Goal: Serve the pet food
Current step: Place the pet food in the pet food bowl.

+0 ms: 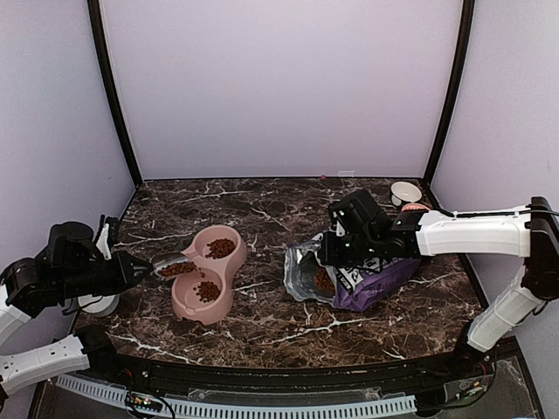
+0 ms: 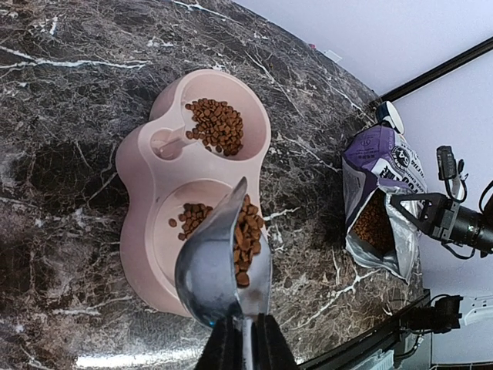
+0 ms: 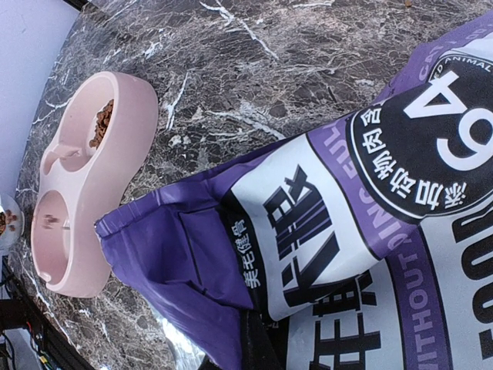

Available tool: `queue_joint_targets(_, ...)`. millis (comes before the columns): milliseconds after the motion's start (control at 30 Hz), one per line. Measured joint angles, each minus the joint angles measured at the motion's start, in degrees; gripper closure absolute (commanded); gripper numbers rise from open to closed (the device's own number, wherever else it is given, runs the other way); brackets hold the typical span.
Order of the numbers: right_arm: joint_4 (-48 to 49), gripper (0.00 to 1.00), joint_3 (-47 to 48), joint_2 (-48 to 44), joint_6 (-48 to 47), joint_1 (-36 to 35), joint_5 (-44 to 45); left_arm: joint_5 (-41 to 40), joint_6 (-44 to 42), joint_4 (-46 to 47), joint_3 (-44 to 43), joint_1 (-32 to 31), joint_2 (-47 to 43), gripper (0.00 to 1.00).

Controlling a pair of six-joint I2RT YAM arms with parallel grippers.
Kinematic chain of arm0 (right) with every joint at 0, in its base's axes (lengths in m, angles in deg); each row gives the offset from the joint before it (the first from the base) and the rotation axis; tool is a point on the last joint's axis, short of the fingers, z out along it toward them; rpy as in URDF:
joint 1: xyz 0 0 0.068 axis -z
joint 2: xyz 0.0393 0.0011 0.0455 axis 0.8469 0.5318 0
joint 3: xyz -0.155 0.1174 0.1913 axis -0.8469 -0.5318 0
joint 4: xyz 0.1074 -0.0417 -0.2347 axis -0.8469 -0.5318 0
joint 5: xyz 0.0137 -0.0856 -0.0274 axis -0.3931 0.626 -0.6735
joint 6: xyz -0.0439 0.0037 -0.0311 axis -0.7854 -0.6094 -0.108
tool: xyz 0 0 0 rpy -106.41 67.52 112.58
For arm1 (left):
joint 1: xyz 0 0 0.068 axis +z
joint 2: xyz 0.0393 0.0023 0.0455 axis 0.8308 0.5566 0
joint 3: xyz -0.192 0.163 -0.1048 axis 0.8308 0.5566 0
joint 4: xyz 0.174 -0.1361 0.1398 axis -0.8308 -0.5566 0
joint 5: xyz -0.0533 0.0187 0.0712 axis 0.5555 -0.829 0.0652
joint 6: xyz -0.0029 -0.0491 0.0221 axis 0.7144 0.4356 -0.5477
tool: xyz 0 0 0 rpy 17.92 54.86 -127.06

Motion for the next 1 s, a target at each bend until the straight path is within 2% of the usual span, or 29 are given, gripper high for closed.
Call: queue_joint_targets(1000,0.46,1.0,-0.24,0.11,0.04,0.0,-0.02,0.0,-3.02,-3.21,-2.45,0.0,4.37,1.0)
